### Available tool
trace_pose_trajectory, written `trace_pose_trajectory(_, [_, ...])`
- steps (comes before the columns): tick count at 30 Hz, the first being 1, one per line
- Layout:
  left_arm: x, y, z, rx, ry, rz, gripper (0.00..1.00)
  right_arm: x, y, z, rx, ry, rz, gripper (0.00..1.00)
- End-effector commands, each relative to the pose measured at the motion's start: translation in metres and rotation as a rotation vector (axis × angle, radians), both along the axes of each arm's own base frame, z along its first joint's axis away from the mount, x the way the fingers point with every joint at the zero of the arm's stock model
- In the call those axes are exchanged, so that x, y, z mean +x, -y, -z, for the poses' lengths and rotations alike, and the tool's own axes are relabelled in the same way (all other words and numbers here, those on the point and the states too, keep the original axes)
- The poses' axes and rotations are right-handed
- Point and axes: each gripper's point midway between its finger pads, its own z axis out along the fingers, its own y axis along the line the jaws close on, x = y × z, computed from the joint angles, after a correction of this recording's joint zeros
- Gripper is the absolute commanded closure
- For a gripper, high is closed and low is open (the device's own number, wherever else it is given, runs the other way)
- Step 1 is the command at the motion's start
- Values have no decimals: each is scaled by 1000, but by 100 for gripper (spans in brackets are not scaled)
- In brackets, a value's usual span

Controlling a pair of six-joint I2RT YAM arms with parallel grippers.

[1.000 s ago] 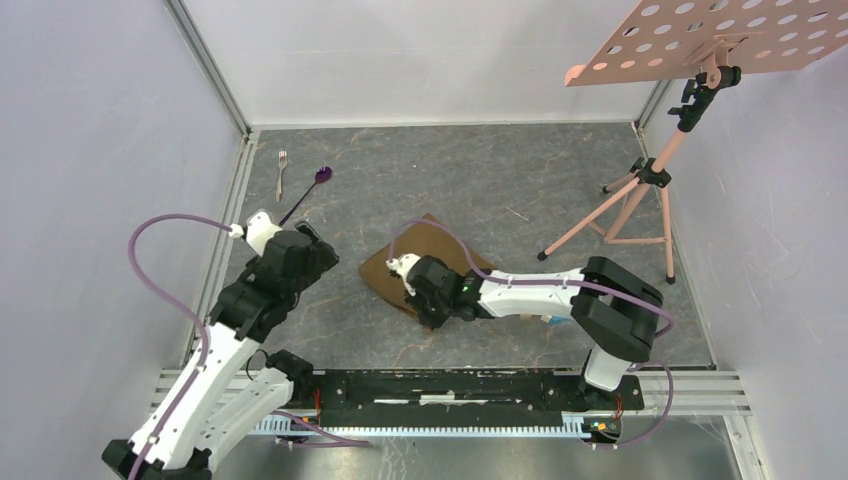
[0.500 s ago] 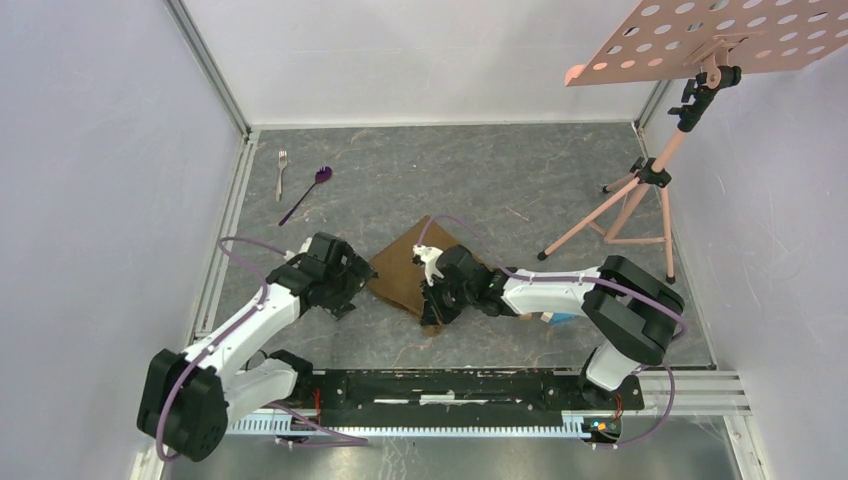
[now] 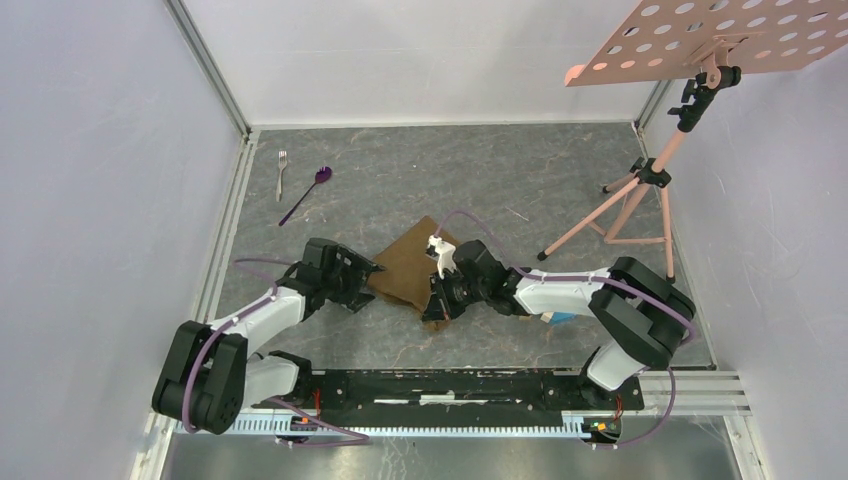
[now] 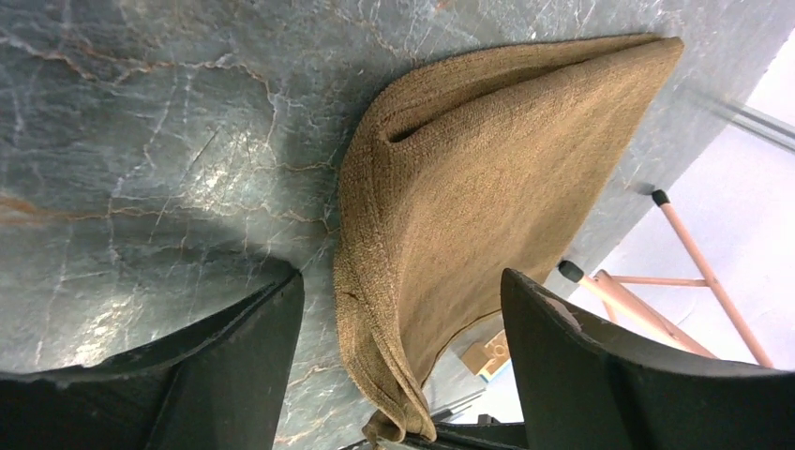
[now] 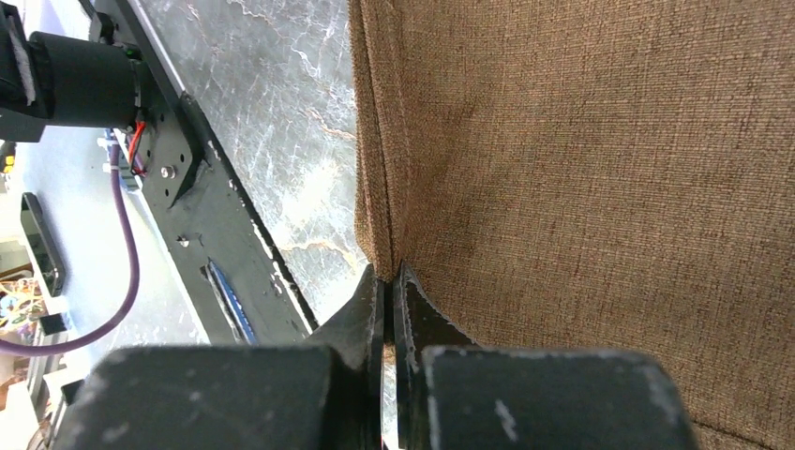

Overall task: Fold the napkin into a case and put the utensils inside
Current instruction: Pick up the lower triangle-folded napkin from the center of the board, then fold the lower triangle-folded napkin at the center of the board.

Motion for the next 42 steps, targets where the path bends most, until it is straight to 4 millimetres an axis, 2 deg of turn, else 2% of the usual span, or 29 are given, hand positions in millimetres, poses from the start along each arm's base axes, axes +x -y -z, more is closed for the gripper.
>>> trace_pose_trajectory(1, [9,3,1,-59,55,-31,20,4,-9,-27,107,30,-9,100])
trace_pose_trajectory(7, [17,2,-3,-45,92,-5,48,1,-11,-26,117,16,-29,100])
trace_pose_trajectory(11, [13,-9,-4,7,81,0,62,-7,-11,-17,112,-8,-53,100])
trace_pose_trajectory(12, [12,-11,-4,17,80,4,70,-9,-10,-14,104,-8,-56,100])
trace_pose_trajectory(14, [8,-15,-5,40,70,16,74,-13,-9,-10,101,-16,-69,100])
trace_pose_trajectory(17, [0,-23,-7,91,39,26,76,-19,-10,-5,106,-29,-87,100])
trace_pose_trajectory(21, [0,-34,-19,163,11,8,92,-24,-9,-2,120,-44,-96,100])
trace_pose_trajectory(24, [-2,-41,-25,225,-71,-6,97,-24,-8,-1,140,-66,-87,100])
trace_pose_trajectory(26, [-2,-41,-27,270,-142,-5,98,-23,-5,0,153,-87,-77,100])
trace_pose_trajectory(35, [31,-10,-38,542,-316,35,98,-6,16,8,148,-129,-13,100])
trace_pose_trajectory(42, [58,25,-34,631,-377,103,98,12,33,15,113,-101,9,100])
